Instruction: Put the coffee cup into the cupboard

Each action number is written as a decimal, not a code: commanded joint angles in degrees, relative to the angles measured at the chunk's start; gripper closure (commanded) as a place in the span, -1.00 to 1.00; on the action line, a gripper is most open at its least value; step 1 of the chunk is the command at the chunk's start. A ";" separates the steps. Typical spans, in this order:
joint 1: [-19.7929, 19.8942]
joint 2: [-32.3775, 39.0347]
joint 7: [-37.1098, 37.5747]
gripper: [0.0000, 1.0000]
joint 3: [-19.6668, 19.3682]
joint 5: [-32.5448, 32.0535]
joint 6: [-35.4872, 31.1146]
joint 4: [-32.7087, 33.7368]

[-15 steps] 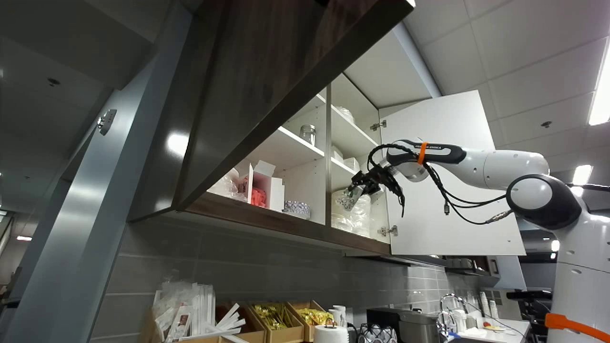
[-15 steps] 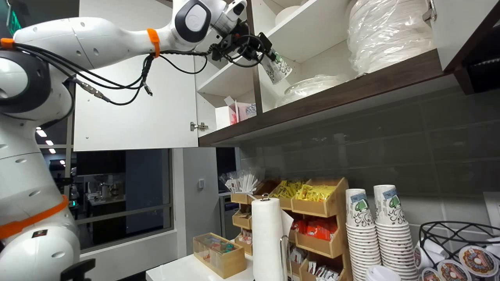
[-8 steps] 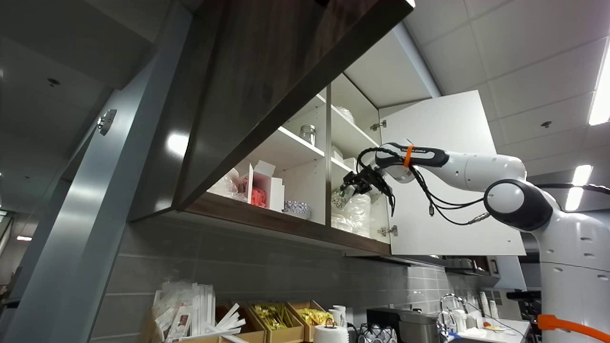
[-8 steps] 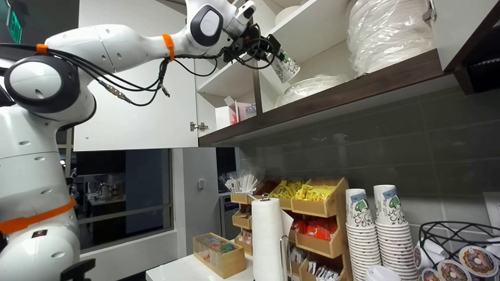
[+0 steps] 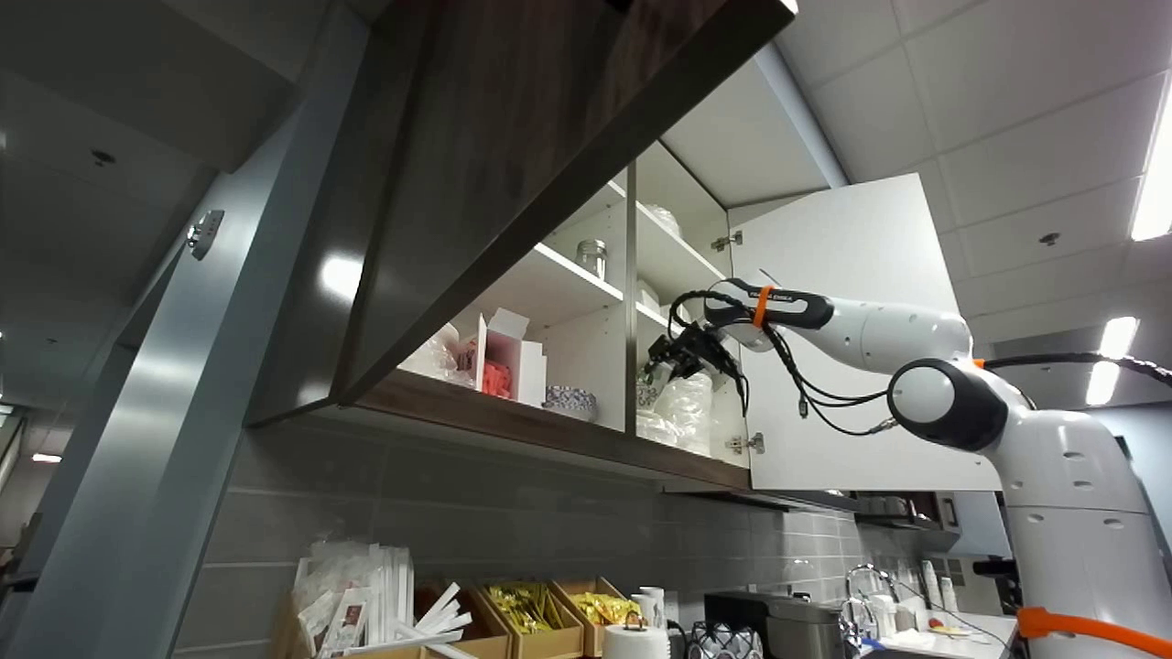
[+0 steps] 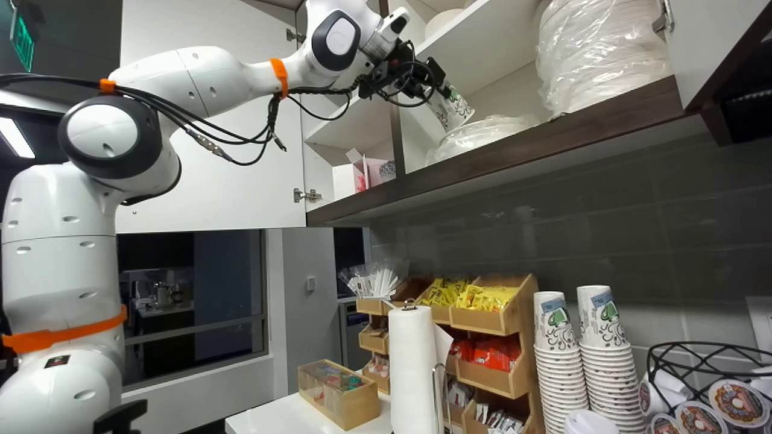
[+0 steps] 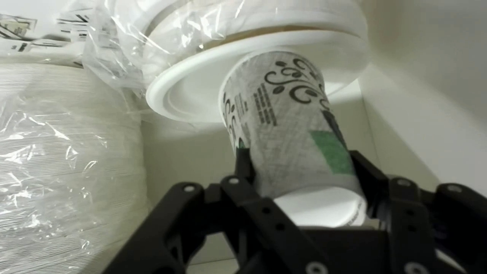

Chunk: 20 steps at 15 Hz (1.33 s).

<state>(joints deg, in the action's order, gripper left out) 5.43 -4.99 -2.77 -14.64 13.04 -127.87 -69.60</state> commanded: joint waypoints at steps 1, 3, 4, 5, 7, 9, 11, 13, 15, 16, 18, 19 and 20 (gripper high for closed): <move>0.44 3.32 2.24 0.24 -0.36 -1.19 5.24 6.22; 0.47 4.48 2.85 0.24 -0.49 -1.62 7.11 8.33; 0.46 5.01 3.18 0.24 -0.55 -1.78 7.99 9.24; 0.45 5.51 3.51 0.24 -0.59 -1.71 8.28 10.07; 0.43 6.59 4.11 0.15 -0.64 -1.53 8.23 11.46; 0.41 7.61 5.18 0.24 -0.68 -1.73 7.42 12.53; 0.38 8.68 6.10 0.17 -0.73 -1.88 7.31 13.79; 0.36 9.73 6.98 0.12 -0.80 -2.11 7.27 14.99; 0.31 10.64 7.69 0.09 -0.83 -2.53 7.19 16.02; 0.29 11.02 8.05 -0.05 -0.83 -2.72 7.11 16.45; 0.24 11.75 8.59 -0.53 -0.83 -3.14 7.10 17.33; 0.20 12.13 8.89 -0.90 -0.83 -3.43 6.93 17.71; 0.19 12.40 9.07 -0.99 -0.83 -3.64 6.85 17.99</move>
<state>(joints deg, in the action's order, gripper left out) 5.54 5.31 4.24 -15.13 10.61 -122.08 -54.97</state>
